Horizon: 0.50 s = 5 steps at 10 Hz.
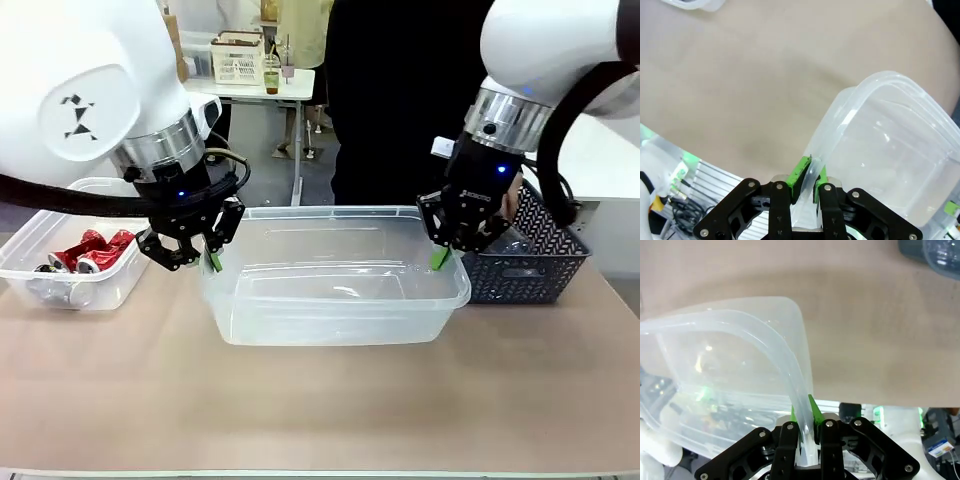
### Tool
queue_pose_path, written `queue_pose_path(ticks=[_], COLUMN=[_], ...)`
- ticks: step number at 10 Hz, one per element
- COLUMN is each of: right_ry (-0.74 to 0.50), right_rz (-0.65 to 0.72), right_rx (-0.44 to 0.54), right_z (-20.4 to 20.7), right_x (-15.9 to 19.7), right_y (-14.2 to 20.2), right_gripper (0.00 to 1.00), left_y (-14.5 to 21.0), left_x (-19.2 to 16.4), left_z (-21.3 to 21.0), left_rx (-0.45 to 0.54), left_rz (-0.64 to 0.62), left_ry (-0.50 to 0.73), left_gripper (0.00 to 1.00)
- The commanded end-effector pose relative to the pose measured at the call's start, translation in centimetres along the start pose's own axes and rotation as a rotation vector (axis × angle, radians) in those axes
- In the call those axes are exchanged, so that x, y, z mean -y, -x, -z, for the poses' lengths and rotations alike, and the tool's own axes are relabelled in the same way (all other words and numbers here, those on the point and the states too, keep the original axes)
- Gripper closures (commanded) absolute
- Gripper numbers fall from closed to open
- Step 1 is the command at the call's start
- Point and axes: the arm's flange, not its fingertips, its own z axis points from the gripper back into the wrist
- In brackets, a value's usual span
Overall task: Sort the waste into each basket.
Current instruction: Pick up the Organizing box on the right side of the table and lift it, then offer the picked Organizing box to the human.
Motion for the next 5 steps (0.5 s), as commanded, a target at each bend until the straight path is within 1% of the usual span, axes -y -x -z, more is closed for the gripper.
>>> queue_pose_path(ticks=[1, 5], right_ry=[-0.002, -0.002], right_rz=[0.014, 0.014], right_rx=[0.002, 0.002], right_z=[-0.18, -0.18], right_x=[0.53, 0.53], right_y=[0.11, 0.11], right_gripper=[1.00, 1.00], left_y=[-0.31, -0.31], left_x=[0.45, 0.45], left_z=[-0.04, -0.04], left_rx=[-0.003, -0.003], left_rz=[-0.009, -0.009], left_ry=[0.000, 0.000], left_gripper=[1.00, 1.00])
